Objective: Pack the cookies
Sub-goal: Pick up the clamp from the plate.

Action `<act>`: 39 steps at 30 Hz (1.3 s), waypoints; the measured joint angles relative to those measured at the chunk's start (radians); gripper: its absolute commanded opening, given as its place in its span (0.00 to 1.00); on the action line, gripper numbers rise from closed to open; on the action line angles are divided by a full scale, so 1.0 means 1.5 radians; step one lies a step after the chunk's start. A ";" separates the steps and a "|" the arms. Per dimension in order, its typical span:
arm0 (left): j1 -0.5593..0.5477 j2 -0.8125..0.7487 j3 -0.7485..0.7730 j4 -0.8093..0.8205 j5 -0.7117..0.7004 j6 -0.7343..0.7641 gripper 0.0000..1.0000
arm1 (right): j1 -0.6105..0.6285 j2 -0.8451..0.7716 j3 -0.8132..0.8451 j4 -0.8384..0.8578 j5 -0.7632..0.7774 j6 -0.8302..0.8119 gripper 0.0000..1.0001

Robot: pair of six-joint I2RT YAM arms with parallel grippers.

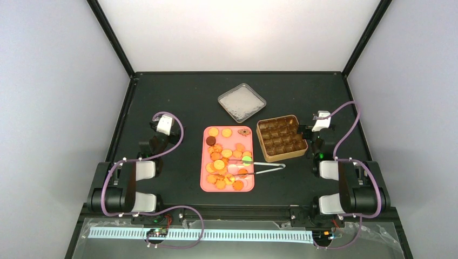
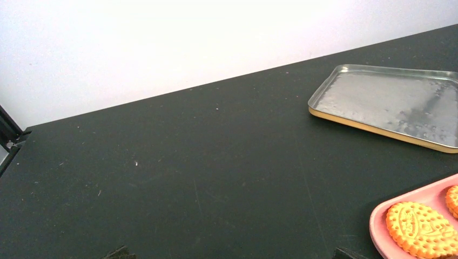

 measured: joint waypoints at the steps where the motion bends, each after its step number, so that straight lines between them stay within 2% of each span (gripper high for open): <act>1: 0.000 0.000 0.000 0.000 0.000 0.000 0.99 | 0.000 0.000 0.000 0.001 0.000 0.000 1.00; 13: 0.001 -0.001 0.027 -0.028 -0.007 -0.009 0.99 | 0.000 -0.002 0.003 -0.005 0.021 0.005 1.00; 15: 0.002 -0.006 0.113 -0.156 -0.007 -0.012 0.99 | 0.001 -0.015 0.031 -0.067 0.057 0.018 1.00; 18: 0.004 -0.004 0.287 -0.328 0.007 -0.004 0.99 | 0.000 -0.036 0.159 -0.228 0.105 0.031 1.00; 20: 0.004 0.002 0.410 -0.429 0.035 0.014 0.99 | 0.001 -0.055 0.262 -0.324 0.106 0.038 1.00; 22: 0.003 0.002 0.489 -0.513 0.072 0.043 0.99 | 0.001 -0.080 0.325 -0.375 0.091 0.062 1.00; 26: -0.026 0.002 0.531 -0.658 0.131 0.111 0.99 | -0.004 -0.130 0.389 -0.452 0.029 0.195 1.00; 29: -0.083 0.004 0.531 -0.777 0.159 0.177 0.99 | -0.010 -0.146 0.387 -0.470 -0.087 0.248 1.00; 32: -0.155 0.004 0.531 -0.873 0.168 0.242 0.99 | 0.012 -0.151 0.373 -0.503 -0.157 0.253 1.00; 39: -0.287 0.053 0.539 -1.009 0.175 0.321 0.99 | 0.176 -0.191 0.364 -0.645 -0.147 0.198 1.00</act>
